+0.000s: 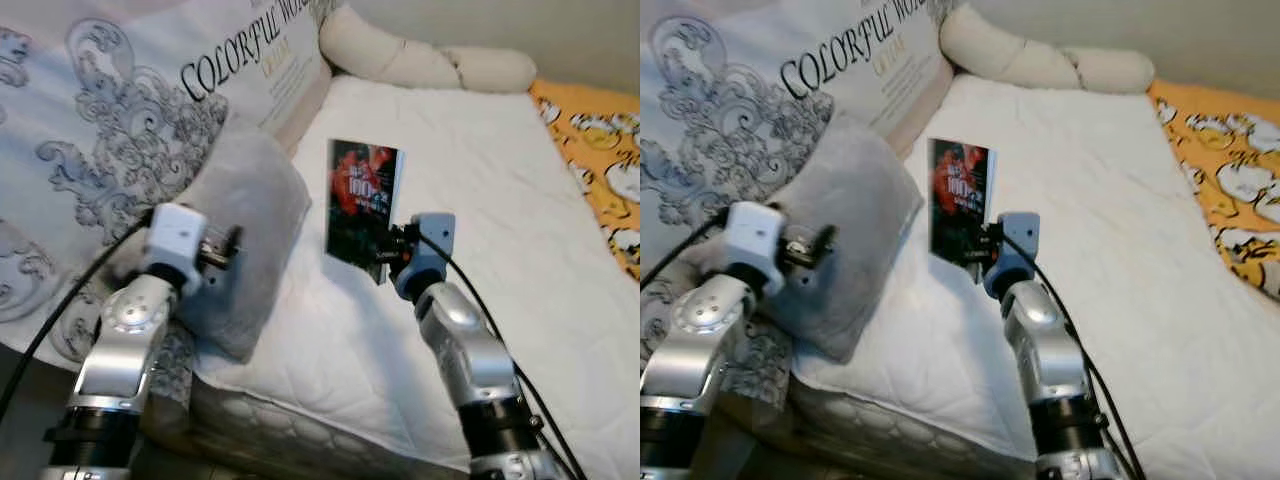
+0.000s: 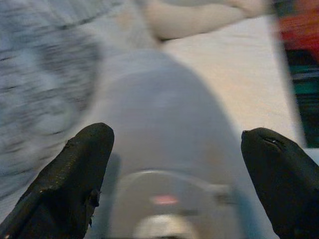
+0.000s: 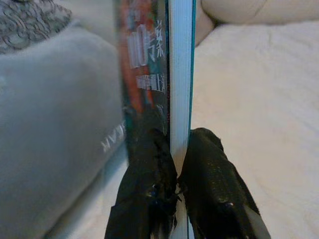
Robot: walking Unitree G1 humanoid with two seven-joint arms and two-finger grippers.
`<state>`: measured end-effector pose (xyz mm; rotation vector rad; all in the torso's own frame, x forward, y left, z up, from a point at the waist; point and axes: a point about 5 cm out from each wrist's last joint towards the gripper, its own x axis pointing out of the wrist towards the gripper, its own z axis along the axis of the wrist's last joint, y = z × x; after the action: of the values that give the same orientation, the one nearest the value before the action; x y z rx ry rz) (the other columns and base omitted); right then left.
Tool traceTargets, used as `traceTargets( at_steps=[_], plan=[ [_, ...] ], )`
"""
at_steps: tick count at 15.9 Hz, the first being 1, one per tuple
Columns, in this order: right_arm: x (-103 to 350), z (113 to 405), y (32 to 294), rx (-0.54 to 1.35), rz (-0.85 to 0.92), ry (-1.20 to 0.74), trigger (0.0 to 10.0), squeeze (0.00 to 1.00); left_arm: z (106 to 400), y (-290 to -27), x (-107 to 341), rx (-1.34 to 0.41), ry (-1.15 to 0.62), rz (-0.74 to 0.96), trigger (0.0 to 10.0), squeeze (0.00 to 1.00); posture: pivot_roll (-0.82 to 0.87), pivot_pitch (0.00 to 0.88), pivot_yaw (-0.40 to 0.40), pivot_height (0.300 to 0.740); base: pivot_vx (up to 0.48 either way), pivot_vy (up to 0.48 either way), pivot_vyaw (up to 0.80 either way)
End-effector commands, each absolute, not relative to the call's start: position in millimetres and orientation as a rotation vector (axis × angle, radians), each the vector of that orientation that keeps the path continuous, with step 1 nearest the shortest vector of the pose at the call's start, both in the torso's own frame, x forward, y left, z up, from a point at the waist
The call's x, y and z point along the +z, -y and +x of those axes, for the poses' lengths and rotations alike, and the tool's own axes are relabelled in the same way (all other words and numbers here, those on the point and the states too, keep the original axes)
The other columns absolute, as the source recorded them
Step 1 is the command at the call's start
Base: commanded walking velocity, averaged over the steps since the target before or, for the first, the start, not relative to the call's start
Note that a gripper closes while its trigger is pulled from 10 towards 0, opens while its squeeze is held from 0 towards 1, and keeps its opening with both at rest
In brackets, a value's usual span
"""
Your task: Clean up the room
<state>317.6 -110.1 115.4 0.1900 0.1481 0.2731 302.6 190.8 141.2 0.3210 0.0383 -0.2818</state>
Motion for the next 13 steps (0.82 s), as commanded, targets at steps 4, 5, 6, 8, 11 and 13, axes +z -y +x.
traceTargets(
  at_steps=[4,5,6,8,11,13],
  plan=[
    [130,336,110,0.388,0.261,-0.294,10.0,0.0,287,-181,140,-0.648,-0.133,0.38,10.0,0.75,0.04,0.0,-0.034,0.74,0.0,0.0,0.0],
    [130,338,110,0.402,0.282,-0.324,10.0,0.0,285,-180,140,-0.698,-0.152,0.391,10.0,0.75,0.04,0.0,-0.034,0.74,0.0,0.0,0.0],
    [127,342,108,0.439,0.349,-0.399,10.0,0.0,280,-180,138,-0.786,-0.192,0.408,10.0,0.75,0.04,0.0,-0.03,0.74,0.0,0.0,0.0],
    [125,343,107,0.47,0.36,-0.44,10.0,0.0,277,-180,138,-0.831,-0.212,0.417,10.0,0.75,0.04,0.0,-0.03,0.74,0.0,0.0,0.0],
    [106,349,104,0.508,0.511,-0.603,10.0,0.0,272,-181,140,-0.937,-0.263,0.43,10.0,0.75,0.06,0.0,-0.044,0.74,0.0,0.0,0.0],
    [98,350,100,0.52,0.59,-0.681,10.0,0.0,264,-186,142,-0.984,-0.302,0.421,10.0,0.75,0.08,0.0,-0.049,0.74,0.0,0.0,0.0]
  ],
)
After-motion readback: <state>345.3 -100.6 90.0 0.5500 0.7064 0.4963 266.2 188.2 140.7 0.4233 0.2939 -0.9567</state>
